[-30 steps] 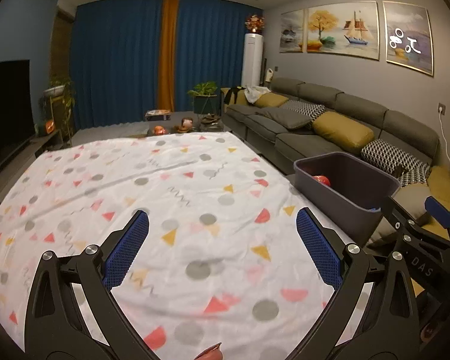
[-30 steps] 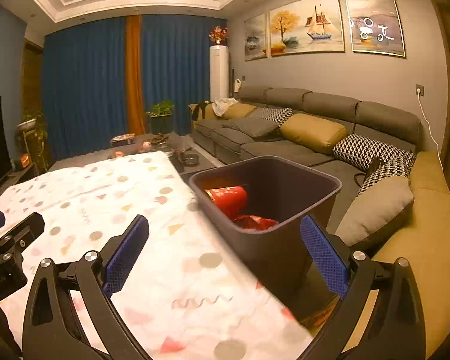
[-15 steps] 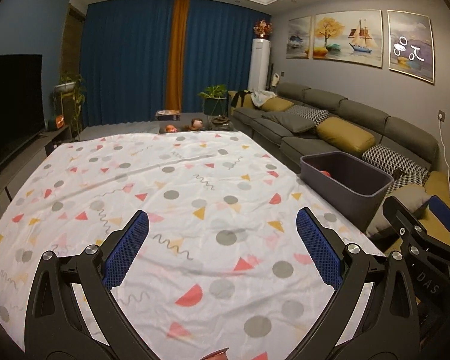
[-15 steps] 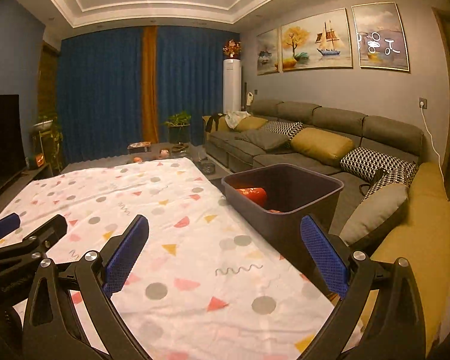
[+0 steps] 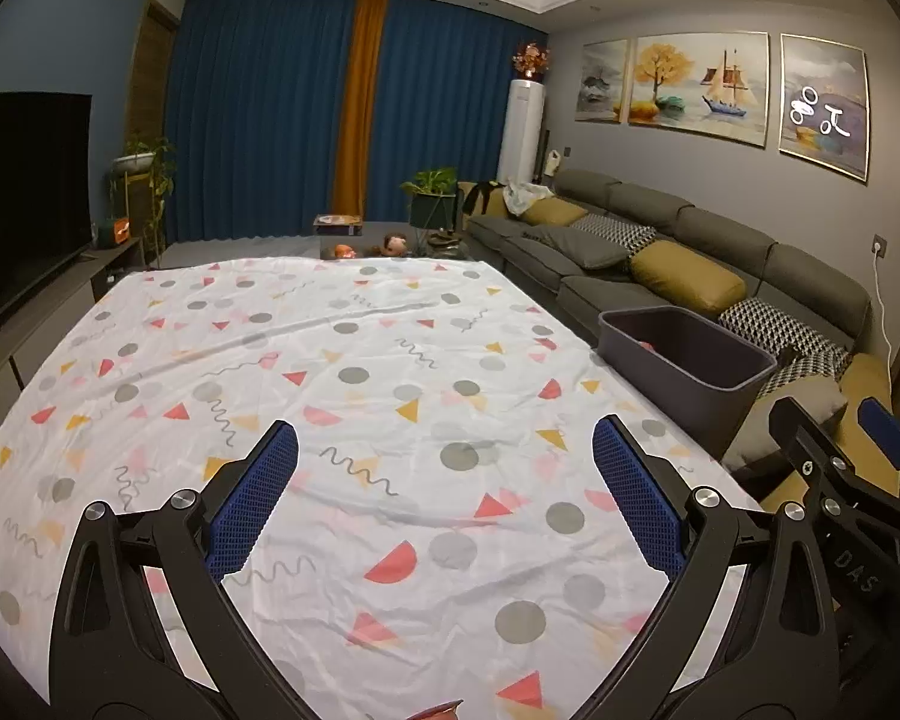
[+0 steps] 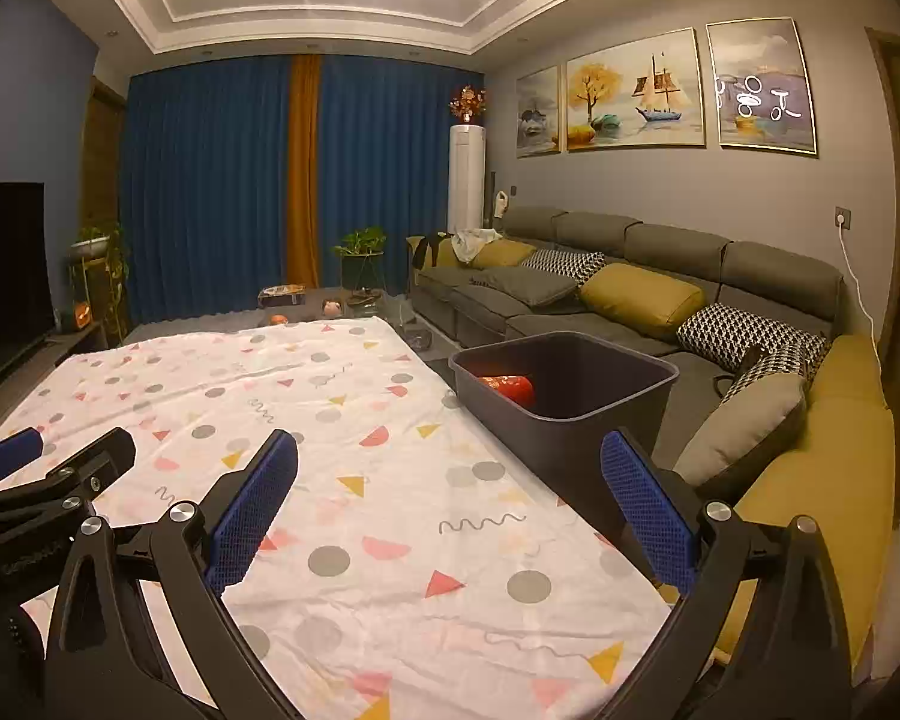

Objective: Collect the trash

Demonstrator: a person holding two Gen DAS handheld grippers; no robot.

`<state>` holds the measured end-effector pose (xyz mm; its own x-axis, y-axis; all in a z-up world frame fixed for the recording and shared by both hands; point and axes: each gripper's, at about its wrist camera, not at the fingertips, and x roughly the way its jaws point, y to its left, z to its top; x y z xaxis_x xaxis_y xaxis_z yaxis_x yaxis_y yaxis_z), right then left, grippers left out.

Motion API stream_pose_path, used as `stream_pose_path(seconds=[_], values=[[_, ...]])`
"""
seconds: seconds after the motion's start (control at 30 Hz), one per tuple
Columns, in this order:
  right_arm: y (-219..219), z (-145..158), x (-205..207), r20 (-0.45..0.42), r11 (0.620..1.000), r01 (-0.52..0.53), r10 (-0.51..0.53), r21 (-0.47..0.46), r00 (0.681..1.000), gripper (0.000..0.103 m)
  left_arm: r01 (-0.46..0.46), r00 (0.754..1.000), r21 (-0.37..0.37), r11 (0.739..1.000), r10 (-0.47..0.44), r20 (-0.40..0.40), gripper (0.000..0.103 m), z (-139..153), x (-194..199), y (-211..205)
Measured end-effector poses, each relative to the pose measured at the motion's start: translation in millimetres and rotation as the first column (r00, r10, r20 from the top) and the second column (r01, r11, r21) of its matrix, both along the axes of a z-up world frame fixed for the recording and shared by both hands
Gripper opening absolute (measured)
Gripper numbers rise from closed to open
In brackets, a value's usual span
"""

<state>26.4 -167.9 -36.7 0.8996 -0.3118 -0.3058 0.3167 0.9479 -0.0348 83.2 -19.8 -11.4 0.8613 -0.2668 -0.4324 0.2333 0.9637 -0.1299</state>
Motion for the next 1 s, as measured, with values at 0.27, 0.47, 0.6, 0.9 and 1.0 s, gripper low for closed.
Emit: stream_pose_path(seconds=[0.27, 0.47, 0.6, 0.9, 1.0], values=[[0.0, 1.1, 0.5, 0.005, 1.000, 0.001, -0.001, 0.004, 1.000, 0.097, 0.010, 1.000, -0.008, 1.000, -0.010, -0.004, 0.097, 1.0, -1.8, 0.9], [0.6, 1.8, 1.1, 0.006, 1.000, -0.001, 0.001, 0.004, 1.000, 0.097, 0.012, 1.000, -0.011, 1.000, -0.012, -0.008, 0.097, 0.7, -1.7, 1.5], [-0.4, 1.8, 0.0, 0.007, 1.000, 0.002, -0.002, 0.008, 1.000, 0.097, 0.012, 1.000, -0.012, 1.000, -0.012, -0.007, 0.097, 0.5, -1.8, 1.8], [-0.5, 1.4, -0.1, 0.005, 1.000, 0.002, -0.002, 0.013, 1.000, 0.097, 0.013, 1.000, -0.012, 1.000, -0.013, -0.010, 0.097, 0.5, -1.7, 2.0], [-0.6, 1.1, -0.4, 0.004, 1.000, 0.002, -0.002, 0.016, 1.000, 0.097, 0.014, 1.000, -0.014, 1.000, -0.014, -0.009, 0.097, -0.3, -1.7, 2.1]])
